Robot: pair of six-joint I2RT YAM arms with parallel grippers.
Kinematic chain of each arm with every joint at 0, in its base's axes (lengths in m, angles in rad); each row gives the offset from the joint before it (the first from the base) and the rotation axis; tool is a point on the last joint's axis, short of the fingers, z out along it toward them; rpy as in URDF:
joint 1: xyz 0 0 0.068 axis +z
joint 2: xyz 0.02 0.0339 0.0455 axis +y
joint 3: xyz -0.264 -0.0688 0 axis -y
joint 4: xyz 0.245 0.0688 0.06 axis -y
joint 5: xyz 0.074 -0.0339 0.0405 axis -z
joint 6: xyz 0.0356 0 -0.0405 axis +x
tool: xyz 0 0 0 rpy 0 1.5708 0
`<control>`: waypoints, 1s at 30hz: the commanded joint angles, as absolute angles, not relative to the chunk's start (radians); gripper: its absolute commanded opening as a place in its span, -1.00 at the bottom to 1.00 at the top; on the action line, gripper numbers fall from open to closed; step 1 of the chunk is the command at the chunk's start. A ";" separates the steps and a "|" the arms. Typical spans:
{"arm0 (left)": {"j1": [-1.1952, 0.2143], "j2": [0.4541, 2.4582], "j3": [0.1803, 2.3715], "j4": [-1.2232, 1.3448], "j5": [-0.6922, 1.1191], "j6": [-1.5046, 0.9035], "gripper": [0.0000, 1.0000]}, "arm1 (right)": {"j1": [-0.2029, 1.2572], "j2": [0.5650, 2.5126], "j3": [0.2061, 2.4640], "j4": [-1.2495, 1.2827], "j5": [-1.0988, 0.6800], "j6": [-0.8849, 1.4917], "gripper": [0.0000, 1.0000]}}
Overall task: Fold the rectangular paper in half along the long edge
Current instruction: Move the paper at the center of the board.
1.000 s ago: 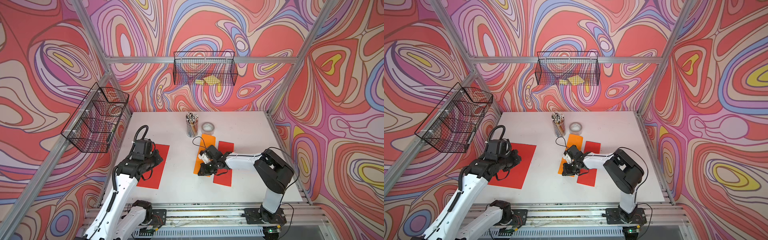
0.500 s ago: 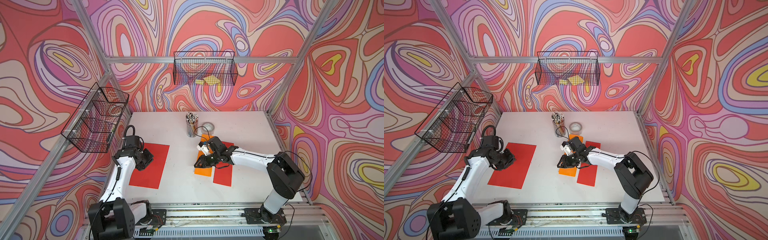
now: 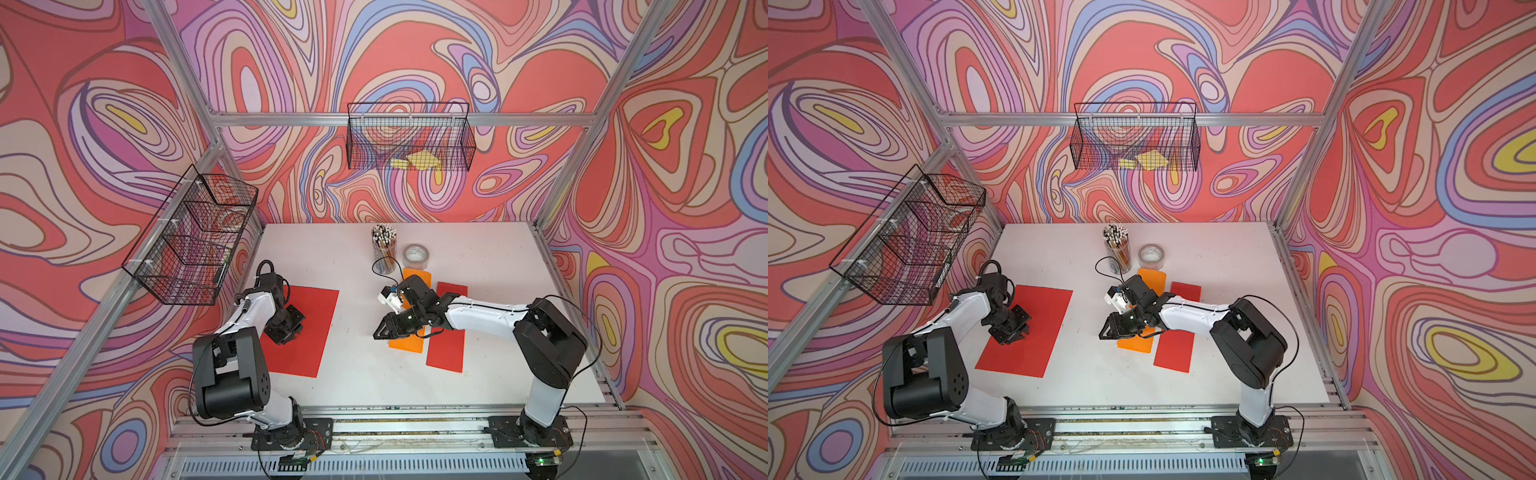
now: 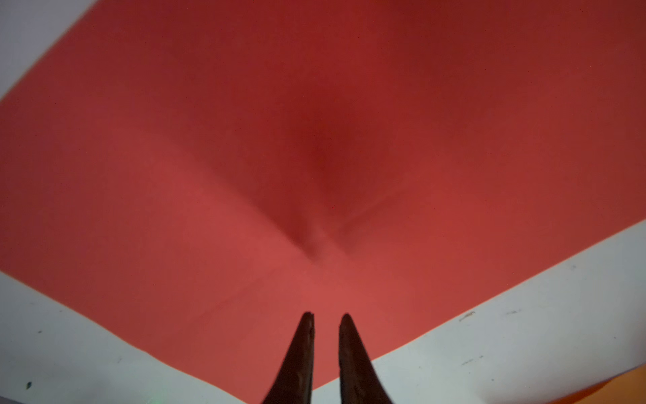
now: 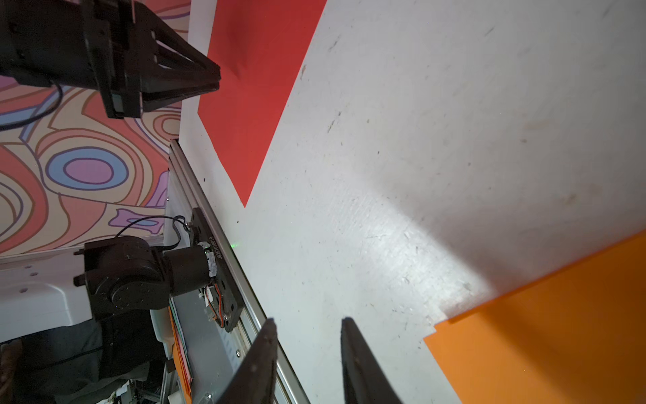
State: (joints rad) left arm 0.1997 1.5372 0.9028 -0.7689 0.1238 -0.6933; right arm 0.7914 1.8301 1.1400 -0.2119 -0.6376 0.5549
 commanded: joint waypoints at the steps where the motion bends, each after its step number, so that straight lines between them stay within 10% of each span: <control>1: 0.177 1.573 0.916 -0.745 0.057 -0.719 -0.80 | 0.799 1.829 1.139 -0.187 -0.643 0.562 -0.33; 30: -0.153 1.605 0.827 -0.575 0.259 -0.890 -1.00 | 0.799 1.819 1.080 -0.183 -0.564 0.589 -0.33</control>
